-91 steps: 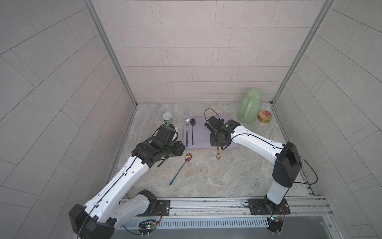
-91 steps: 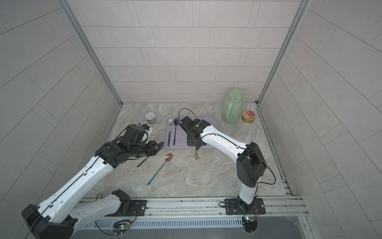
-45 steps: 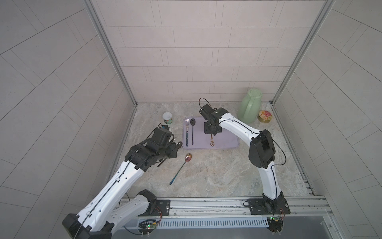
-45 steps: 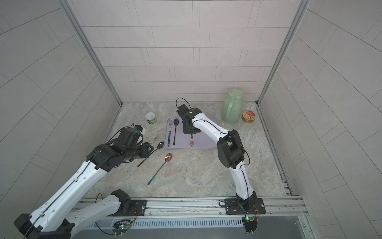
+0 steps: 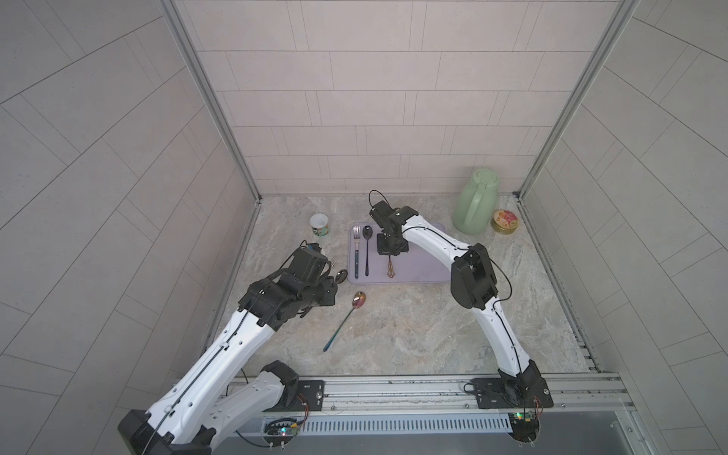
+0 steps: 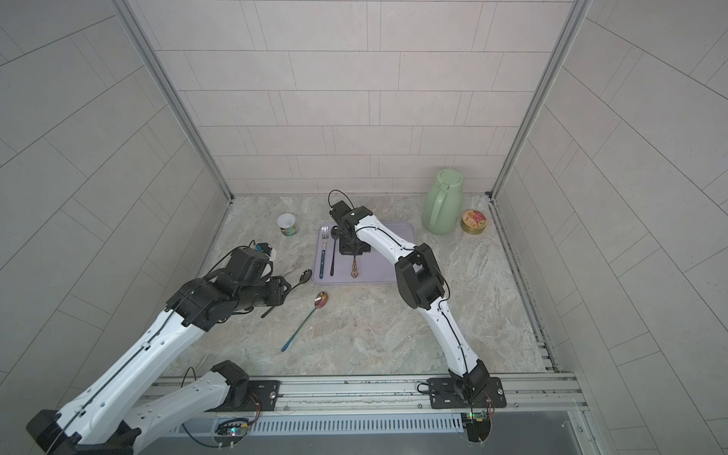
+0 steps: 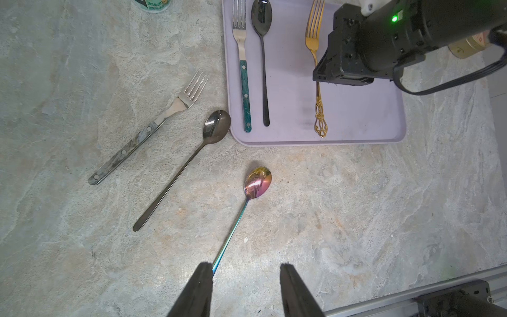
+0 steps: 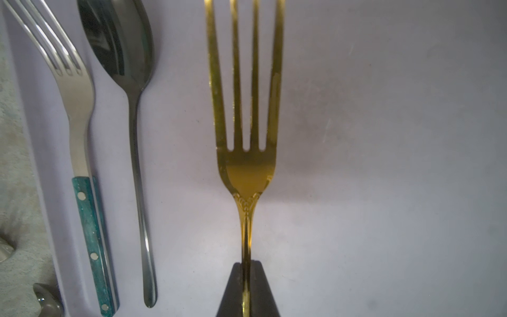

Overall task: Set the spoon and fork side by side
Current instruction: Place the fork on the tray.

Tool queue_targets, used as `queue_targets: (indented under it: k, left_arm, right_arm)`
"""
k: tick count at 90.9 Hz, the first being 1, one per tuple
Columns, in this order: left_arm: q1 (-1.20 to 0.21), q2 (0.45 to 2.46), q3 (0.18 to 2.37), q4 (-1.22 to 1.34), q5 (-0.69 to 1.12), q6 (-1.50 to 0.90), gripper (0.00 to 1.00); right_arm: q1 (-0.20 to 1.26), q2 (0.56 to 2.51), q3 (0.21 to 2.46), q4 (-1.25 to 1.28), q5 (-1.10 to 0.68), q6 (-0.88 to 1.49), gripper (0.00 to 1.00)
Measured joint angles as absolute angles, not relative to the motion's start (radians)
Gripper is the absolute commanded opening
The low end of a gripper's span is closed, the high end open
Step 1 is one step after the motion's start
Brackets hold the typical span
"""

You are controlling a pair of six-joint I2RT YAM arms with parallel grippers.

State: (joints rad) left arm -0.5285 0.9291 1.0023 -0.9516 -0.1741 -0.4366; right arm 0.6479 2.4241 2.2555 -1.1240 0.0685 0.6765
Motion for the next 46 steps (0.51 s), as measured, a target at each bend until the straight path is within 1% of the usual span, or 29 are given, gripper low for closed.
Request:
queue_targets:
  k: [23, 46]
  left_arm:
    - [-0.529, 0.923, 0.998, -0.951, -0.173, -0.437, 0.43]
    - [-0.529, 0.923, 0.996, -0.950, -0.168, -0.435, 0.43]
  right_arm:
    - [0.646, 2.489, 2.353, -1.135, 0.067, 0.682, 0.00]
    - [0.632, 2.538, 2.387, -1.137, 0.070, 0.679, 0.00]
